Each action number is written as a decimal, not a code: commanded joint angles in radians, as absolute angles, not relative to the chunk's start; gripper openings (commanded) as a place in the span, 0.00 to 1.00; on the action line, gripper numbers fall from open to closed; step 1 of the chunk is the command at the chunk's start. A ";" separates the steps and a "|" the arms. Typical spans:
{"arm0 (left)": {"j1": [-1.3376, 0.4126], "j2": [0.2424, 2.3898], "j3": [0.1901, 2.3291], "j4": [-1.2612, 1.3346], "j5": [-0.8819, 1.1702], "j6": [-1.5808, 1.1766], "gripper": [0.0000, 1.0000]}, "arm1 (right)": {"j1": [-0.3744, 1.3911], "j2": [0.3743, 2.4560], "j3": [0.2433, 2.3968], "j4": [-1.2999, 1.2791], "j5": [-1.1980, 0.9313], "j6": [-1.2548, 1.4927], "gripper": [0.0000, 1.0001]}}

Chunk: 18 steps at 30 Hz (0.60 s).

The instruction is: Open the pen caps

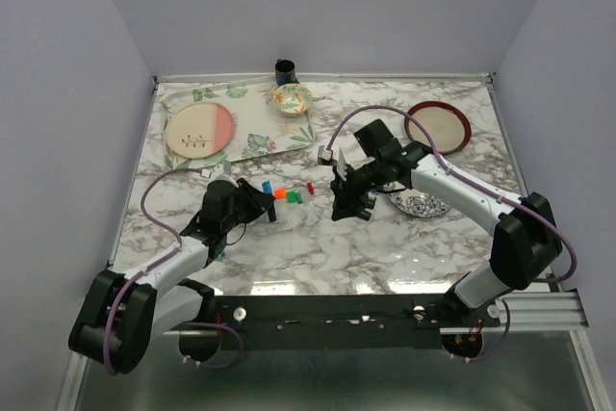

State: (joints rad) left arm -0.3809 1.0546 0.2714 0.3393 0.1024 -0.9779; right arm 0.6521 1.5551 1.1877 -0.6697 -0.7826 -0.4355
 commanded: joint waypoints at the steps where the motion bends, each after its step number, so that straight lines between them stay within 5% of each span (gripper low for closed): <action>1: -0.490 1.002 0.241 0.546 0.111 -1.109 0.11 | 0.647 1.557 1.151 -0.578 -0.998 -0.339 0.46; 18: -0.805 1.161 0.337 0.615 -0.222 -1.262 0.09 | 0.650 1.614 1.124 -0.443 -0.910 -0.167 0.51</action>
